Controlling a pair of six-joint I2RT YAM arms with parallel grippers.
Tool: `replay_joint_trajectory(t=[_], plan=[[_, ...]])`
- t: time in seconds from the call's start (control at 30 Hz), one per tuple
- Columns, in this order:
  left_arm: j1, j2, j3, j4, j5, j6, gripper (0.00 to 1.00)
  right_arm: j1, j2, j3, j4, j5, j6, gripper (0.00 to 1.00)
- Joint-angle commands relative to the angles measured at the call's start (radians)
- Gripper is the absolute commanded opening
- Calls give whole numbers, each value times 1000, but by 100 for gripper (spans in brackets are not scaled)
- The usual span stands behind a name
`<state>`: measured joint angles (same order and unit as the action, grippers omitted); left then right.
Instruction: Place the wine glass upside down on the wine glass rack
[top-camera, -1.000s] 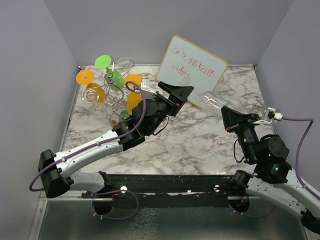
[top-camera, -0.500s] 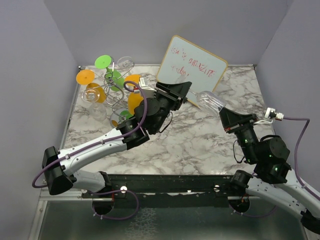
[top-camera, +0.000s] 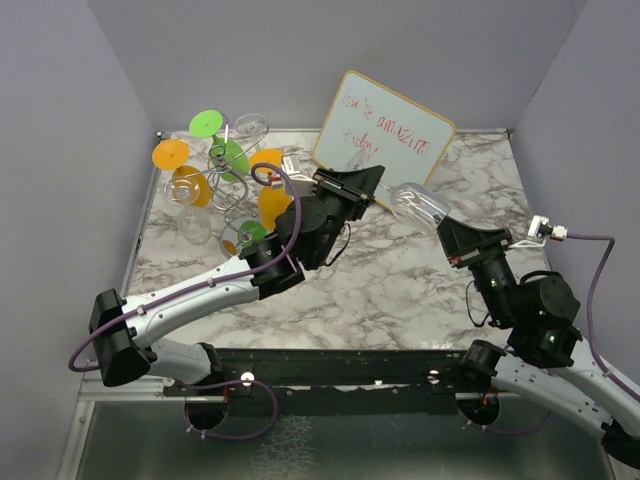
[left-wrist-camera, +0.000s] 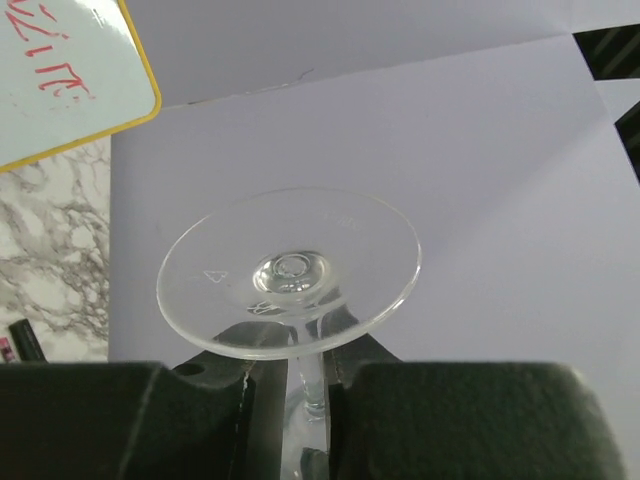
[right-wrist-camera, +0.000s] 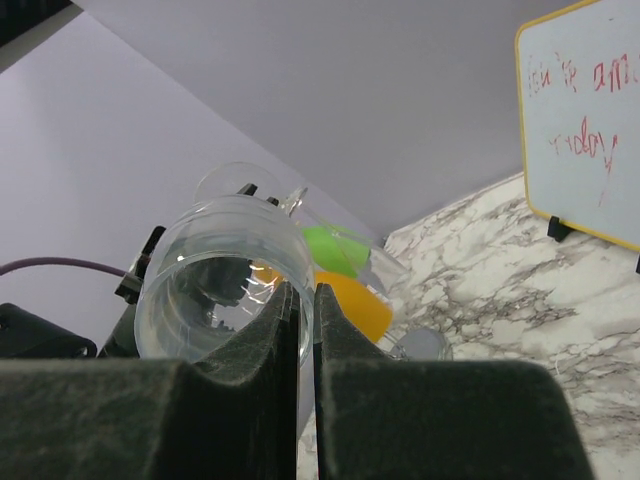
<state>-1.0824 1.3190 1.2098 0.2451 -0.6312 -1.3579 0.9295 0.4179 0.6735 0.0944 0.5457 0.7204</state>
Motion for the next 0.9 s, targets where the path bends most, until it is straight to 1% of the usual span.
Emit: replay_joint_trajectory(t=[0.0, 0.03, 0.1, 0.13, 0.2, 0.33, 0.47, 0.53, 0.6, 0.7, 0.77, 0.87], plan=[[-5, -2, 25, 25, -56, 31, 8, 5, -12, -5, 14, -31, 33, 1], [-5, -1, 25, 25, -58, 40, 0, 5, -12, -6, 8, -32, 34, 1], [-5, -3, 29, 33, -58, 76, 0, 5, -14, -7, -7, -37, 35, 1], [-5, -4, 34, 41, -58, 110, 0, 5, -14, 2, -22, -43, 33, 5], [-5, -2, 52, 59, -40, 196, 0, 5, -10, 21, -80, -51, 33, 12], [-5, 4, 96, 72, 7, 356, 0, 5, -19, 40, -194, -27, 57, 33], [-5, 6, 108, 75, 40, 462, 0, 5, -65, 32, -260, -6, 61, 50], [-5, 2, 106, 78, 51, 512, 0, 5, -101, 23, -287, -3, 43, 56], [-5, -2, 109, 81, 66, 578, 0, 5, -136, 14, -323, 5, 15, 59], [-5, -19, 101, 82, 98, 693, 0, 5, -173, 34, -402, 46, -2, 59], [-5, -39, 83, 83, 123, 769, 0, 5, -171, 68, -441, 67, -29, 59], [-5, -72, 64, 82, 240, 889, 0, 5, -129, 135, -439, 23, -138, 61]])
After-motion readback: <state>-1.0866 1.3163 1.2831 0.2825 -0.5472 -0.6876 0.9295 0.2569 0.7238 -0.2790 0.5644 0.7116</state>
